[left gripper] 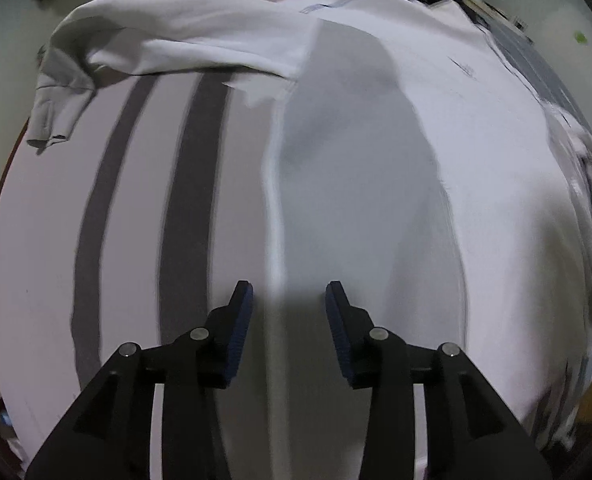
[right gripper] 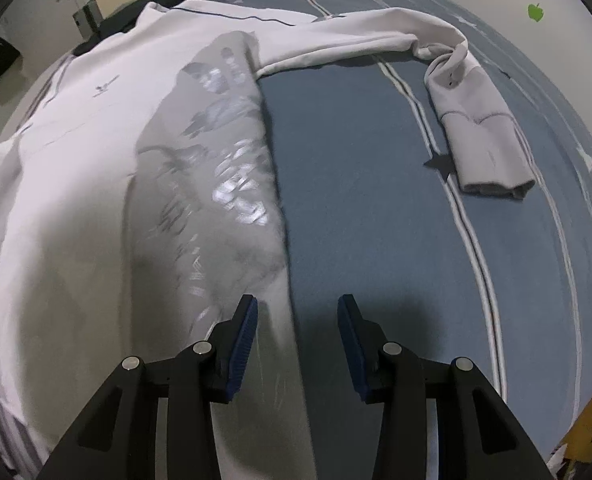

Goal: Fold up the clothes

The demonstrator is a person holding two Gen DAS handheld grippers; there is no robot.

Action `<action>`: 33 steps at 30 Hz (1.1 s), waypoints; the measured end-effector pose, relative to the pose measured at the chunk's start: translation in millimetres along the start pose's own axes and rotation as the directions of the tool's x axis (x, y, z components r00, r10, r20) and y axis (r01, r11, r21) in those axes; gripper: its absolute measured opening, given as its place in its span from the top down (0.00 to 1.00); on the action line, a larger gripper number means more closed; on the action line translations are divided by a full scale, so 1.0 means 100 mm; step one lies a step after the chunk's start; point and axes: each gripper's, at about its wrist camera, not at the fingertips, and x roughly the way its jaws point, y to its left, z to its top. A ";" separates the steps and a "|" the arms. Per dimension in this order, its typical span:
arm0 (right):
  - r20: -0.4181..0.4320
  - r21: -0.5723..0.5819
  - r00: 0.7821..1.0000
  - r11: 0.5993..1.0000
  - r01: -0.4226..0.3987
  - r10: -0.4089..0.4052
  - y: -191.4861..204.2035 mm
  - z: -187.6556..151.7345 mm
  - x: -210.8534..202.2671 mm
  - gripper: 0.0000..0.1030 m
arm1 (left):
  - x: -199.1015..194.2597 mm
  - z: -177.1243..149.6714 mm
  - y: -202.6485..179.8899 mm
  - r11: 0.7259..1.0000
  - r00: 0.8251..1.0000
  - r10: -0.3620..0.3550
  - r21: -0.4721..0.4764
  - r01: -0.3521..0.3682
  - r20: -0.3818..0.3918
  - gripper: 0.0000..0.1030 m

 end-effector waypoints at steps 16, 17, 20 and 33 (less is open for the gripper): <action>-0.072 -0.012 0.997 0.999 -0.042 0.041 -0.10 -0.59 -0.04 0.56 | -0.05 -1.05 0.15 0.989 0.997 0.004 -0.149 -0.016 -0.081 0.47; -0.083 -0.016 0.995 0.998 -0.058 0.056 -0.12 -0.63 -0.05 0.56 | -0.09 -1.10 0.15 0.988 0.996 -0.013 -0.156 0.000 -0.083 0.47; -0.112 -0.023 0.990 0.995 -0.094 0.091 -0.13 -0.76 -0.07 0.56 | -0.12 -1.21 0.11 0.987 0.995 -0.027 -0.157 0.012 -0.093 0.47; -0.099 0.034 0.984 0.989 -0.144 0.147 -0.19 -0.77 -0.05 0.56 | -0.14 -1.14 0.05 0.998 0.998 0.033 -0.047 -0.036 -0.056 0.95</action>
